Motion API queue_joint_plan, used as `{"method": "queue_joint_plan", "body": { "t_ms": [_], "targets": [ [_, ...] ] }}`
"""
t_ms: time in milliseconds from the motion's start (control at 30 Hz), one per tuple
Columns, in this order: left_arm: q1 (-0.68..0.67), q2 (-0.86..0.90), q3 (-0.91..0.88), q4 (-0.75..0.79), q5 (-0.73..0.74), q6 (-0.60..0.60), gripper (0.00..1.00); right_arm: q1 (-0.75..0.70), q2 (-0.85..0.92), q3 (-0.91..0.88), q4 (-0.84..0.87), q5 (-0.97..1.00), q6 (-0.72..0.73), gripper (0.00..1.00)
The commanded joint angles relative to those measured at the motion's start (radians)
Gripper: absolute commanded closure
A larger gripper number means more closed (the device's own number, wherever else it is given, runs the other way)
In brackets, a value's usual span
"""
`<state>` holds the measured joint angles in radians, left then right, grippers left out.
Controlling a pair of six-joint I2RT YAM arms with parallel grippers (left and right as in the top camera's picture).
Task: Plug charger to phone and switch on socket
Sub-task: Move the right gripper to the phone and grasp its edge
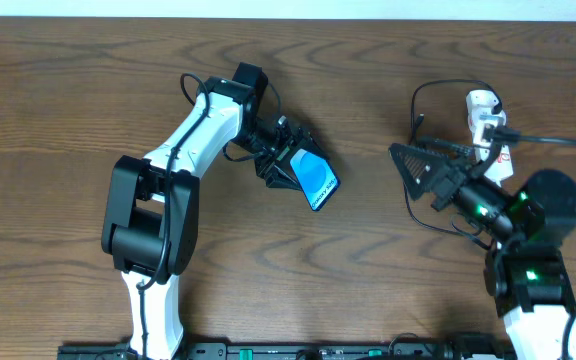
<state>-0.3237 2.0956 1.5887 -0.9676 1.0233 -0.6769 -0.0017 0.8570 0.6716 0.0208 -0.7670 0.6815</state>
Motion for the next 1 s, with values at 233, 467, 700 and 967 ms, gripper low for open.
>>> {"method": "queue_joint_plan", "body": {
  "t_ms": [233,467,700,967],
  "targets": [
    [0.000,-0.026,0.001,-0.002,0.043,0.002,0.29,0.217,0.123,0.003,-0.153,0.288,0.060,0.11],
    [0.000,-0.026,0.001,-0.002,0.043,0.002,0.29,0.524,0.133,0.003,-0.247,0.775,0.254,0.21],
    [0.000,-0.026,0.001,-0.002,0.043,0.002,0.29,0.688,0.211,0.003,-0.252,1.038,0.385,0.22],
    [0.000,-0.026,0.001,-0.002,0.043,0.002,0.29,0.704,0.383,0.003,-0.128,0.932,0.470,0.26]
  ]
}}
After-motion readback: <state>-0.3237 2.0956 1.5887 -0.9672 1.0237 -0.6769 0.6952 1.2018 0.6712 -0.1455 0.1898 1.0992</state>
